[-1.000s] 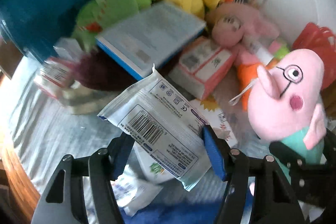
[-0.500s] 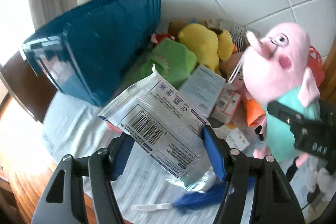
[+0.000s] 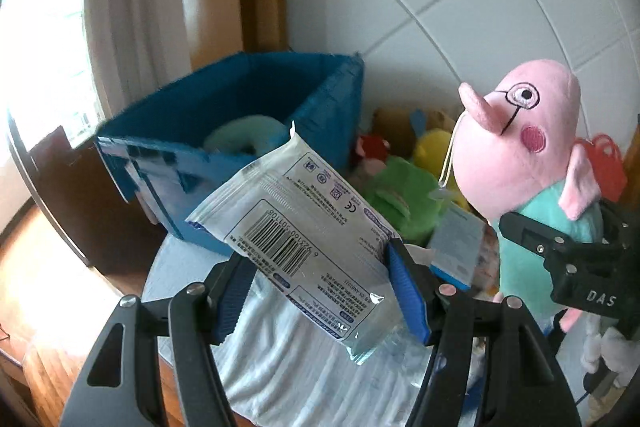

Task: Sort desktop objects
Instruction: 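Carry the white packet with the left tool while the right carries the pig plush to the blue bin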

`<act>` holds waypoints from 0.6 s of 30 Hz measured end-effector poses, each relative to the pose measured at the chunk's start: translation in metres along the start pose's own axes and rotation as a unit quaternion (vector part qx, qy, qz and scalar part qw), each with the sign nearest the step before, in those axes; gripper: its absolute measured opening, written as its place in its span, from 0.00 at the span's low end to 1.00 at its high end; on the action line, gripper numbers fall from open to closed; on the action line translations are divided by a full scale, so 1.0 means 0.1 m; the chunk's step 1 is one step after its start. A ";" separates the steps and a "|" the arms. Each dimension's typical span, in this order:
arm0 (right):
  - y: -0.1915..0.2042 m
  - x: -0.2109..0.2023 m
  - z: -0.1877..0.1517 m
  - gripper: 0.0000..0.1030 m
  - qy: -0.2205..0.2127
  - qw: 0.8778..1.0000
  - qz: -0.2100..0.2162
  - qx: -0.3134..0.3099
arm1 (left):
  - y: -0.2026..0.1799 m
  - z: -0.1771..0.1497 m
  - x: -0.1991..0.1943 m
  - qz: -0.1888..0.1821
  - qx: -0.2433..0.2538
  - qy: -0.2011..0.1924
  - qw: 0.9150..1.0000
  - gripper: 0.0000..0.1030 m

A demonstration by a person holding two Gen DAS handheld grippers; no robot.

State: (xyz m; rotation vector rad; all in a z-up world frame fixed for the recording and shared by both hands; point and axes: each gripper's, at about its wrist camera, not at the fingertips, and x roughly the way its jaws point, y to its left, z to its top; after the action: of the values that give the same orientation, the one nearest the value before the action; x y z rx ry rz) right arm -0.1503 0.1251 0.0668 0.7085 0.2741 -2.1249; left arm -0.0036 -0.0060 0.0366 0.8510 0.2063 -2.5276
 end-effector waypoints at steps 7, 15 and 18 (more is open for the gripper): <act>0.61 0.42 0.68 0.78 -0.040 0.999 0.013 -0.025 | 0.79 0.47 0.15 0.018 -0.025 -0.043 0.999 0.62; 1.27 1.23 1.42 0.79 -0.069 0.998 0.011 -0.010 | 1.74 1.10 0.66 0.027 -0.012 -0.052 0.998 0.62; 1.45 1.57 1.57 0.79 -0.059 0.998 0.003 -0.005 | 1.98 1.23 0.96 0.030 -0.004 -0.039 0.999 0.62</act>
State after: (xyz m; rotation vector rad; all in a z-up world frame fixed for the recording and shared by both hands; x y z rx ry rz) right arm -0.1711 -0.1354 0.1124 0.5749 0.2168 -2.1483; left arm -0.0434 -0.2518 0.0772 0.7429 0.1625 -2.4979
